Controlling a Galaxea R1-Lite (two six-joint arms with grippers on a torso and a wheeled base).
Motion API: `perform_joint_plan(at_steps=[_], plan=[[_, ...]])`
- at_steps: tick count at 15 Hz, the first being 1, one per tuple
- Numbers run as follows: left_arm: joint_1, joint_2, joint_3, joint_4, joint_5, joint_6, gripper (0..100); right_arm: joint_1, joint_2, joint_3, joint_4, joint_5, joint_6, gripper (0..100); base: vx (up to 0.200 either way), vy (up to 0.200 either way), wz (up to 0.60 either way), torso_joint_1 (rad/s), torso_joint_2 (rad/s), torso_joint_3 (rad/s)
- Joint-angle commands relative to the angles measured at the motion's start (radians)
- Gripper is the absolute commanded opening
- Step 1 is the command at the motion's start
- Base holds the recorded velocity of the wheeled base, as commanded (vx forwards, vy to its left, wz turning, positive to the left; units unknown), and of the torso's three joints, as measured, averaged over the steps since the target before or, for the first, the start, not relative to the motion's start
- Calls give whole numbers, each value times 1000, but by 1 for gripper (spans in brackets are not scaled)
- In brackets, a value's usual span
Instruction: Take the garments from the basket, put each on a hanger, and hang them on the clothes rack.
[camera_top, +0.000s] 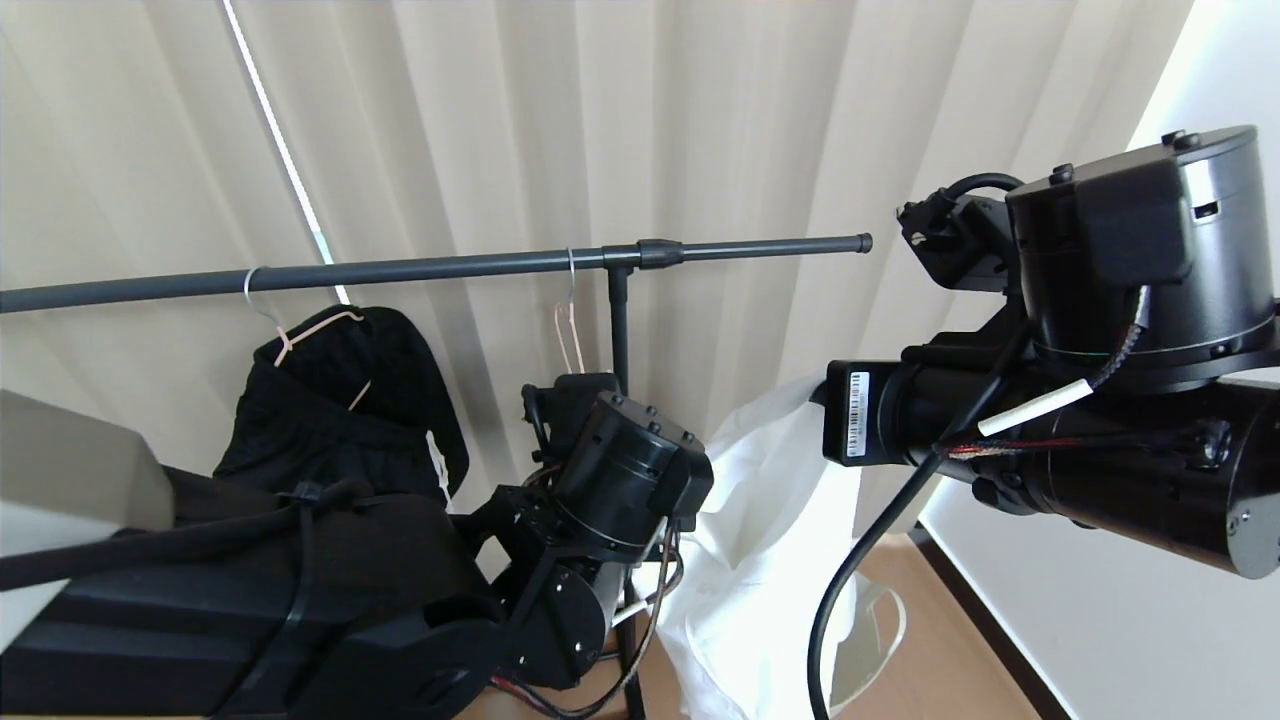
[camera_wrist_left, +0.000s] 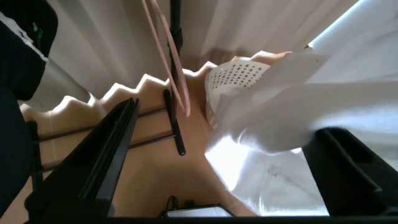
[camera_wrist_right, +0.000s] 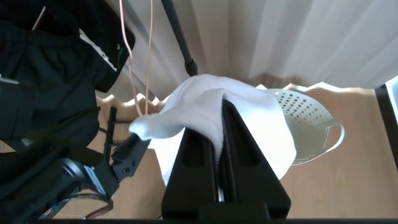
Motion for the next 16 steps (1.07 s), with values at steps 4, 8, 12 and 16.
perform_joint_plan(at_steps=[4, 8, 12, 16], plan=[[21, 36, 11, 0, 5, 1, 100, -4, -48, 0, 6, 0, -4, 0, 0, 0, 0, 0, 0, 0], [13, 68, 44, 0, 16, -1, 100, -29, -59, -5, 3, 0, -12, 0, 0, 0, 0, 0, 0, 0], [12, 67, 107, -7, 17, -7, 100, -79, -74, -9, -2, 0, -34, 0, 0, 0, 0, 0, 0, 0], [-11, 57, 133, -35, 16, -5, 100, -118, -68, -19, -4, 0, -35, 0, 0, 0, 0, 0, 0, 0]])
